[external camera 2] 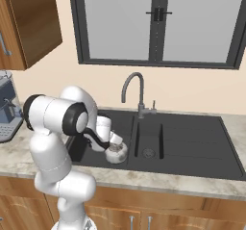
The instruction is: Open the cabinet, pick the kettle from the cabinet, and place it in the sink.
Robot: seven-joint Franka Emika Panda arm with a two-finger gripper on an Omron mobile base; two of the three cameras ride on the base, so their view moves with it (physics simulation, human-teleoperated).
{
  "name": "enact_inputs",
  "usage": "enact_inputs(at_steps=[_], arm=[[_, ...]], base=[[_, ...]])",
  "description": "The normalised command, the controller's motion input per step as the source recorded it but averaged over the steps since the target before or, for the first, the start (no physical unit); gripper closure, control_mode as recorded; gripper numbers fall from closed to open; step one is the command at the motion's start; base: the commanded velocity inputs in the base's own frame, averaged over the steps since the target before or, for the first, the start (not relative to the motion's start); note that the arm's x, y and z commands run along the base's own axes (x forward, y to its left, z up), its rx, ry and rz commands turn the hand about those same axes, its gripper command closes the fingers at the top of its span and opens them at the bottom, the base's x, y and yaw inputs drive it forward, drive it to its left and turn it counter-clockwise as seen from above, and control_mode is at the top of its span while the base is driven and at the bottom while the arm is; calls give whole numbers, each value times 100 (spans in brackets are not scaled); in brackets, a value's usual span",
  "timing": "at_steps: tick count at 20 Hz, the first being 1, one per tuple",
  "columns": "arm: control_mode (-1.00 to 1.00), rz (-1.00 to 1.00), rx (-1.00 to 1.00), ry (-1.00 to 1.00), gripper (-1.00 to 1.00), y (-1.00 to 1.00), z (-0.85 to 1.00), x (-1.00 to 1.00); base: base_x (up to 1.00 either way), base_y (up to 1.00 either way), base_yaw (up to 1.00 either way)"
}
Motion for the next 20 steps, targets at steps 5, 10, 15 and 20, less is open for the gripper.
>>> enact_inputs(at_steps=[5, 10, 15, 20], arm=[[-100, 2, 0, 0, -100, 3, 21, -16], [-100, 7, 0, 0, -100, 1, 23, -18], [-100, 5, 0, -3, -100, 2, 27, -14], [-100, 0, 0, 0, -100, 4, 27, -13]], base=[[0, 0, 0], [0, 0, 0], [0, 0, 0], [0, 0, 0]])
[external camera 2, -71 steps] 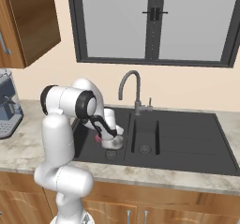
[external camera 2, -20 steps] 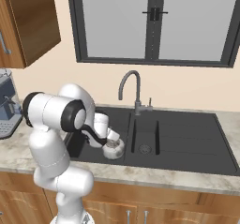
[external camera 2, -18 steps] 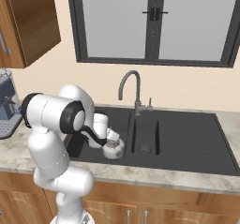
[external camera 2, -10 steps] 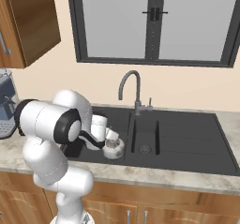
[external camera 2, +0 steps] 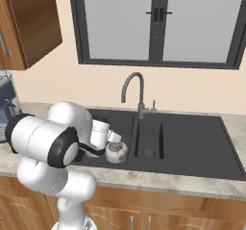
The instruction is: Open the cabinet, pick the kettle from the cabinet, and place it in the sink.
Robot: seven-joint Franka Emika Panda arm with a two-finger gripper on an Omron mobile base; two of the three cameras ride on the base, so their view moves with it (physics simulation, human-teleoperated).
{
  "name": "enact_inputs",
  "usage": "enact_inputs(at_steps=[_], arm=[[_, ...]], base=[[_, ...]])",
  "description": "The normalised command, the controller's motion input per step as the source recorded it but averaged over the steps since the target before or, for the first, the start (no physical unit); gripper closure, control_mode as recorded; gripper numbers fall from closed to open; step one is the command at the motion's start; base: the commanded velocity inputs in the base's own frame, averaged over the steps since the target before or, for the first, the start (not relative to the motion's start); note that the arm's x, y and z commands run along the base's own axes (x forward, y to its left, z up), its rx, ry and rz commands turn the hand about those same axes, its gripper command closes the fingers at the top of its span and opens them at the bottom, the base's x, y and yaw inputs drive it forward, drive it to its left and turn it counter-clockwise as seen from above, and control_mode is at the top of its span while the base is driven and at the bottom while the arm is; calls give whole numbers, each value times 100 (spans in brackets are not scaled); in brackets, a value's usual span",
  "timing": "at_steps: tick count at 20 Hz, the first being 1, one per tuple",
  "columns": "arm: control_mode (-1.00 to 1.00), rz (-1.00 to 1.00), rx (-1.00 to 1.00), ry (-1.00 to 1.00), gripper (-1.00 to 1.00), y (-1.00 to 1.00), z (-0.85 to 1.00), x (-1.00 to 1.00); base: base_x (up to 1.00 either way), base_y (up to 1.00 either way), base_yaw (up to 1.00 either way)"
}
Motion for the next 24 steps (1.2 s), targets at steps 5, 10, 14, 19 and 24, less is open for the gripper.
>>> enact_inputs(at_steps=[5, 10, 14, 19, 24], arm=[[-100, 0, 0, -6, -100, 5, 20, -20], [-100, -3, 0, -19, -100, 4, 13, -20], [-100, -7, -2, -9, -100, 5, 17, -11], [-100, -9, -3, -1, -100, 7, 15, -18], [-100, -9, -4, 15, -100, 12, 29, -9]], base=[[0, 0, 0], [0, 0, 0], [0, 0, 0], [0, 0, 0], [0, 0, 0]])
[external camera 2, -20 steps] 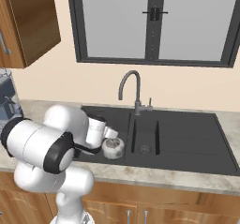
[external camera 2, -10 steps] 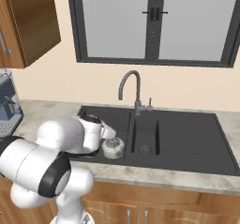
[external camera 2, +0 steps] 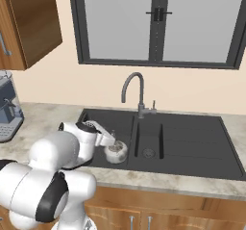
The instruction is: Open the cabinet, pick the kettle from the cabinet, and place it in the sink.
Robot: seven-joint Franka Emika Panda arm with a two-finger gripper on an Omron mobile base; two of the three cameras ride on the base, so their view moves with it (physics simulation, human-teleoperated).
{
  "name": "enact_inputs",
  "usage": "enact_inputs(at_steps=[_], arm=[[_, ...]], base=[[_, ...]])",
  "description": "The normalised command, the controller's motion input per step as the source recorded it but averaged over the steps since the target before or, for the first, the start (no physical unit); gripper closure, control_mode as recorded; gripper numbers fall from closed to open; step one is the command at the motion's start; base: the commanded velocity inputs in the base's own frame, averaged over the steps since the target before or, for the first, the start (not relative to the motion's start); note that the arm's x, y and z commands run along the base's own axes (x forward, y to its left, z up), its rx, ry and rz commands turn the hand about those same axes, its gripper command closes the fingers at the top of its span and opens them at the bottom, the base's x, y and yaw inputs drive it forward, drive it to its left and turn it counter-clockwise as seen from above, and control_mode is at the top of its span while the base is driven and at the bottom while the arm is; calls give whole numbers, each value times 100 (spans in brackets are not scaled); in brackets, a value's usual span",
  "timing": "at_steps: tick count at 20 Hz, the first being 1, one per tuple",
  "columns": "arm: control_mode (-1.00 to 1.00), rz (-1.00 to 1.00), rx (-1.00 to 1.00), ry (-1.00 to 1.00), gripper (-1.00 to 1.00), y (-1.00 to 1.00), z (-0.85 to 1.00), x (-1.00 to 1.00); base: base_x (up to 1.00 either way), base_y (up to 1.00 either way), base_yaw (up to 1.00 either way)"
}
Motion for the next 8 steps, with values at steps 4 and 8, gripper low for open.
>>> enact_inputs(at_steps=[4, 8], arm=[[-100, -2, -1, 24, -100, 10, 33, -8], [-100, 0, -2, 30, -100, 13, 33, -10]], base=[[0, 0, 0], [0, 0, 0]])
